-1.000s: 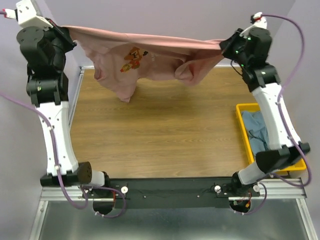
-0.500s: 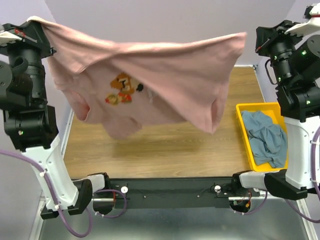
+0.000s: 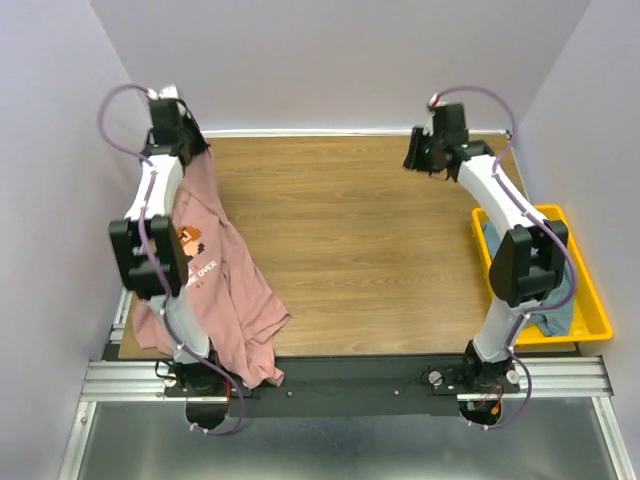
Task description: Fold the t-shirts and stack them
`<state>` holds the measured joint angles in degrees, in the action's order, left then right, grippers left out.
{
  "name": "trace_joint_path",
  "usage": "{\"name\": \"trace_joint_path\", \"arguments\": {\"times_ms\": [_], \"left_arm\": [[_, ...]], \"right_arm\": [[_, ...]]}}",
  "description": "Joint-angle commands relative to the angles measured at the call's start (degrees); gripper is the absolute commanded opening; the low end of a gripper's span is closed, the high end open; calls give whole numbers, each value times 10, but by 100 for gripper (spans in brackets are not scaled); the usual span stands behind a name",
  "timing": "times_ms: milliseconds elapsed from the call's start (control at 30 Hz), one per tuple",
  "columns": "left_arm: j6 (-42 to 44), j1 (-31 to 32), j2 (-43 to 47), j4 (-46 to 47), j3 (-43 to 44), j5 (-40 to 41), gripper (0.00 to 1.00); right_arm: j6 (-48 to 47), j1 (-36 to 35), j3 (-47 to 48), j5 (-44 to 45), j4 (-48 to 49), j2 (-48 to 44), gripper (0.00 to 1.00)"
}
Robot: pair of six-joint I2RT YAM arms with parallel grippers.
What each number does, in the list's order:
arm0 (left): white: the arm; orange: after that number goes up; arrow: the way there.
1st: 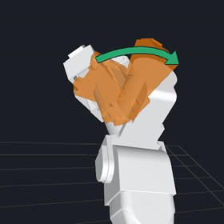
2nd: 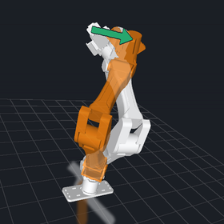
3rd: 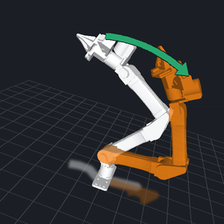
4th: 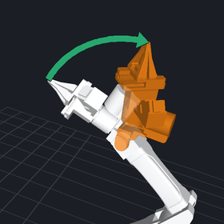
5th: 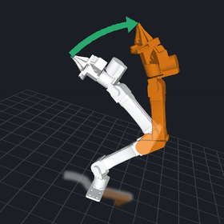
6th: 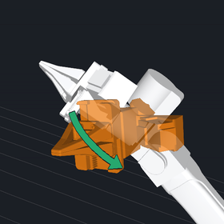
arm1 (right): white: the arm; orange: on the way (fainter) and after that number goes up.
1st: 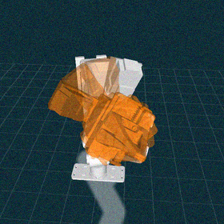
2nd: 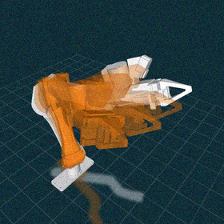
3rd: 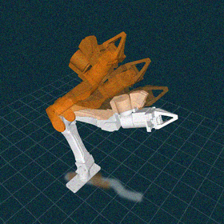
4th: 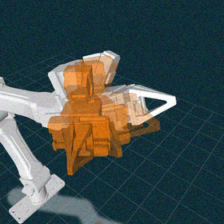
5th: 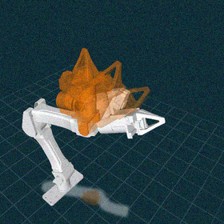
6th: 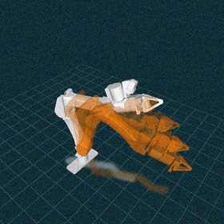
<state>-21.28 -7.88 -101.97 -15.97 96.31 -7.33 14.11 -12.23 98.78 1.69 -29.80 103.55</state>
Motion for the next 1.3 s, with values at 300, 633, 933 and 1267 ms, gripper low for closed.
{"name": "trace_joint_path", "arguments": {"times_ms": [300,633,933,1267], "left_arm": [[12,-3,-174,18,55,36,51],[-11,-3,21,-2,-10,103,91],[-45,9,274,40,-273,76,83],[-16,28,408,-4,-404,62,82]], "right_arm": [[-8,-245,-165,-211,54,55,57],[-6,-418,-97,-214,85,149,47],[10,-477,-96,-204,85,184,46],[37,-501,-135,-153,75,185,46]]}}
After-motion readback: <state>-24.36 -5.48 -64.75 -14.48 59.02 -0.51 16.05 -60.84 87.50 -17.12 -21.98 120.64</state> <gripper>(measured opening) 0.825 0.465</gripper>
